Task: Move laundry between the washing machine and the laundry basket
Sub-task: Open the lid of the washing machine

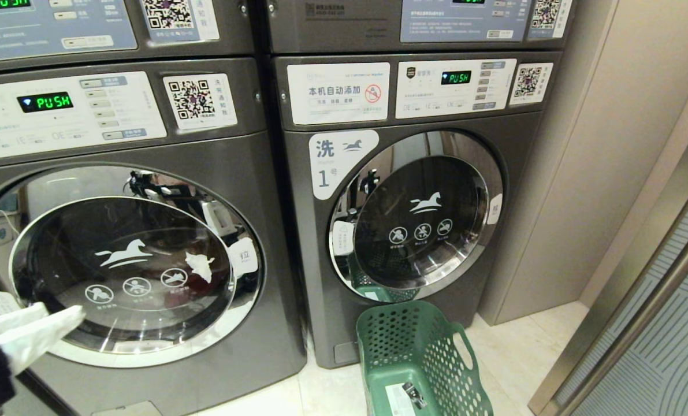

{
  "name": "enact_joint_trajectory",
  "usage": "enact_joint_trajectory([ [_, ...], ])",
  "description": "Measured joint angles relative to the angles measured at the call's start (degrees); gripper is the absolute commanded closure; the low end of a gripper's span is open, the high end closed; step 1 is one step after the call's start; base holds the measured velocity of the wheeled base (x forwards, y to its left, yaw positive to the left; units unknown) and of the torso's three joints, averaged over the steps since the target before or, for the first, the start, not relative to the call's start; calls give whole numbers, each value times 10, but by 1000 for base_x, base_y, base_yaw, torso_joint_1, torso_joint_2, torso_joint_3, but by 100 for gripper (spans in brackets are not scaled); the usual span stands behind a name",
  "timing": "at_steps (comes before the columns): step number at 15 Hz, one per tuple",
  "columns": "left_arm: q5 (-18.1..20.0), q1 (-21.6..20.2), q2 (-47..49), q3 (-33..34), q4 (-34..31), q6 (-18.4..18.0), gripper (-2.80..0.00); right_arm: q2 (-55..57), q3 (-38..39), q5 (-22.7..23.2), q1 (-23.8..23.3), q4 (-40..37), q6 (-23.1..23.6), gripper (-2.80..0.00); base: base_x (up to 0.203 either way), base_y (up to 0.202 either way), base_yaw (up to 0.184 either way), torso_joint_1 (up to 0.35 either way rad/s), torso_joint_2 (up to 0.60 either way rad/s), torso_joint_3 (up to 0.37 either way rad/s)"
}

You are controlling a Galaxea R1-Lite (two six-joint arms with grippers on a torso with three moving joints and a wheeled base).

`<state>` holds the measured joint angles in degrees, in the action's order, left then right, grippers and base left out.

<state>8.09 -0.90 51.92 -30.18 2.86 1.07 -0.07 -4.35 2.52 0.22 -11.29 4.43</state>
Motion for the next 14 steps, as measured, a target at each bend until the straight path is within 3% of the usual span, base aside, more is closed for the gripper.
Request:
enact_joint_trajectory([
  [4,55,-12,245,36,214,26,-280,0,0,0,0,0,0,0,0,0,0,0,0,0],
  [7,93,-17,448,37,429,33,-280,0,0,0,0,0,0,0,0,0,0,0,0,0],
  [11,185,-22,666,0,738,35,-280,0,0,0,0,0,0,0,0,0,0,0,0,0],
  [14,206,-23,750,-75,836,32,-280,0,0,0,0,0,0,0,0,0,0,0,0,0],
])
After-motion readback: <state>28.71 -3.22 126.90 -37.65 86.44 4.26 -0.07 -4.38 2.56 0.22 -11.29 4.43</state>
